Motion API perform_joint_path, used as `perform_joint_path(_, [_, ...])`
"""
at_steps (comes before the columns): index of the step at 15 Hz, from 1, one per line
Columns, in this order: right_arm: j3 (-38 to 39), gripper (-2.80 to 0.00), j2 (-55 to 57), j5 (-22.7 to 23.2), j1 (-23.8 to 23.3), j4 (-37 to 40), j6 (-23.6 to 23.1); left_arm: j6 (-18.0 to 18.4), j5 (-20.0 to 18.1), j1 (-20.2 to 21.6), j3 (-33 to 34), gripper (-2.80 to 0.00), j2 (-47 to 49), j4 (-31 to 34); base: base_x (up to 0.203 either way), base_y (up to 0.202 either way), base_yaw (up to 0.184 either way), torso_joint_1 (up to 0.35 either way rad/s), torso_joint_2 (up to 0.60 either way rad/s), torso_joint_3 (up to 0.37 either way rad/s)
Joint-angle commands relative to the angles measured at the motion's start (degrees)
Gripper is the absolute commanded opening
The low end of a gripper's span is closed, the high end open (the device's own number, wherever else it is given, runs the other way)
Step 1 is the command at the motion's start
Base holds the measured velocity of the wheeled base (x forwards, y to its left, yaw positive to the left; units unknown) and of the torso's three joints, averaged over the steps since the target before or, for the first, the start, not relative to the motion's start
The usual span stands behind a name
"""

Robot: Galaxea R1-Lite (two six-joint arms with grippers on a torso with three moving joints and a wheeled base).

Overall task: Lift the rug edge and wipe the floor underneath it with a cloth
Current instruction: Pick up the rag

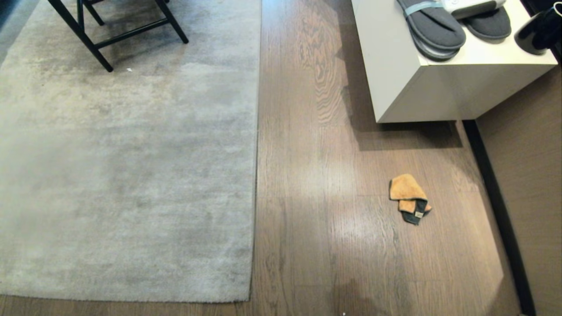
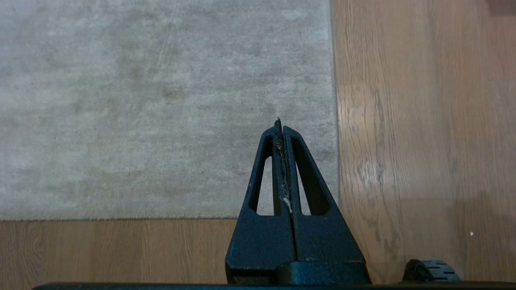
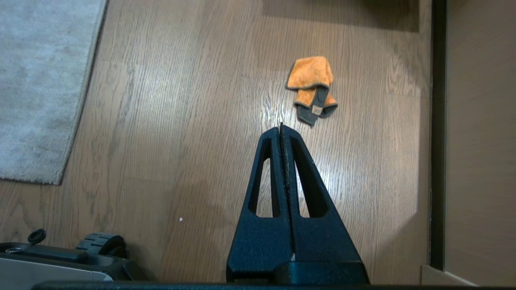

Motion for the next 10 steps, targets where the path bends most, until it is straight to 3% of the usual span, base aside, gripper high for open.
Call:
perform_joint_path(1, [0.00, -2.80, 0.07, 0.03, 0.02, -0.02, -0.07, 0.00, 0.02, -0.02, 0.00, -2.80, 0.00, 0.00, 0.000, 0.000, 0.000, 0.006, 0.00, -0.193])
perform_joint_path(10, [0.00, -2.80, 0.07, 0.03, 0.02, -0.02, -0.07, 0.00, 0.02, -0.02, 0.00, -2.80, 0.00, -0.07, 0.000, 0.000, 0.000, 0.002, 0.00, -0.198])
